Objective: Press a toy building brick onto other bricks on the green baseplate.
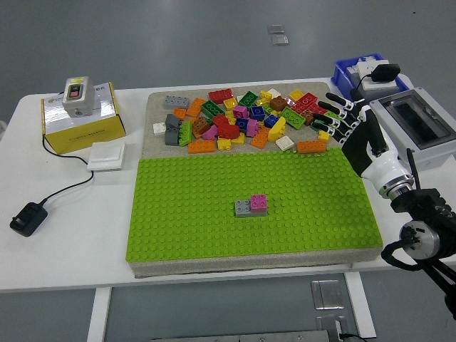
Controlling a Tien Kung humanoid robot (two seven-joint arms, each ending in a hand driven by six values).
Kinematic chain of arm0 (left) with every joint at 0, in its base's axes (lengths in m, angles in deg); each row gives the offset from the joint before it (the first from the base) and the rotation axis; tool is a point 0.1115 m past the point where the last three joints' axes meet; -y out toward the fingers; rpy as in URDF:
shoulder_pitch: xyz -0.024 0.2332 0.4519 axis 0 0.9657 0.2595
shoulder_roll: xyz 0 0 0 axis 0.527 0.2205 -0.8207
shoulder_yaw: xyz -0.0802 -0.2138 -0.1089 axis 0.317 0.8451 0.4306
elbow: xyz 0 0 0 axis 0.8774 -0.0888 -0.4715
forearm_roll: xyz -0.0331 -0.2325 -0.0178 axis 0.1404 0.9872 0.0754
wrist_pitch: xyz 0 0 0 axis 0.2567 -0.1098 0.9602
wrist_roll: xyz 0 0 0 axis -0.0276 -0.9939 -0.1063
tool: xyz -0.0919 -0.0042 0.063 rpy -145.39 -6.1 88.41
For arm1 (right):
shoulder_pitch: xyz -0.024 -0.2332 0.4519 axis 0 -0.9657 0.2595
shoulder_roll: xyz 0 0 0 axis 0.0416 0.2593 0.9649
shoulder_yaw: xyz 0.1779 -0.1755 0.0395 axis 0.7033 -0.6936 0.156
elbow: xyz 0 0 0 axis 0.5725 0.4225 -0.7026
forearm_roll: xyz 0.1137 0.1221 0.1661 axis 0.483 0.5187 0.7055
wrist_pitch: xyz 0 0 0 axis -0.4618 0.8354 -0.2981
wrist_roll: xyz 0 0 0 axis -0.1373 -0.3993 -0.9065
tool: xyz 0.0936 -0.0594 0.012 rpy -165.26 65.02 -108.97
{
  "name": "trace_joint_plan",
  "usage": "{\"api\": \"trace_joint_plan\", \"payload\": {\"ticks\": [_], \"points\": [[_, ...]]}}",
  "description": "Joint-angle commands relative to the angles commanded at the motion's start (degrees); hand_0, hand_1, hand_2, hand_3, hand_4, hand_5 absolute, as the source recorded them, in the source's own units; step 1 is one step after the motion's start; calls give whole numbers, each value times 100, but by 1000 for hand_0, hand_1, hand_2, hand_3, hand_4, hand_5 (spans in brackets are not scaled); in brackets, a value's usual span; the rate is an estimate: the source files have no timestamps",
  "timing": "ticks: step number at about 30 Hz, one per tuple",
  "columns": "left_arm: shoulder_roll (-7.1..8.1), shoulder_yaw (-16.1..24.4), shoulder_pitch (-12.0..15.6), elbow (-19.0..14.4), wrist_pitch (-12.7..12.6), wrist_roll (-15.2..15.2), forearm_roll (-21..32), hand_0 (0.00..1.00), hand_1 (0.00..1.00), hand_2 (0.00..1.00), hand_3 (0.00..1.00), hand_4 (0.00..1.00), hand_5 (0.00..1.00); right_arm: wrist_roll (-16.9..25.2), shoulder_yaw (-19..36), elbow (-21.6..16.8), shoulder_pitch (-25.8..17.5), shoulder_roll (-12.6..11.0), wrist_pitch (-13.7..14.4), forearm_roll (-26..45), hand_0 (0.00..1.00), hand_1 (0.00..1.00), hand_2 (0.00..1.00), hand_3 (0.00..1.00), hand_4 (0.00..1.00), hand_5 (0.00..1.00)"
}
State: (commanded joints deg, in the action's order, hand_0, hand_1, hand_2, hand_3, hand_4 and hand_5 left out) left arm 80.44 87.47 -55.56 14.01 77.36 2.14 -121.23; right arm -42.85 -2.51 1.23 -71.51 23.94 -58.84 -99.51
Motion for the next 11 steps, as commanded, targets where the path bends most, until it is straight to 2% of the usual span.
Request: {"api": "trace_joint_plan", "payload": {"ticks": [11], "points": [[78, -54, -76, 0, 10, -10, -22, 651, 644, 590, 670, 373, 560, -3, -50, -3, 4, -51, 19, 1, 750, 703, 747, 767, 696, 860]]}}
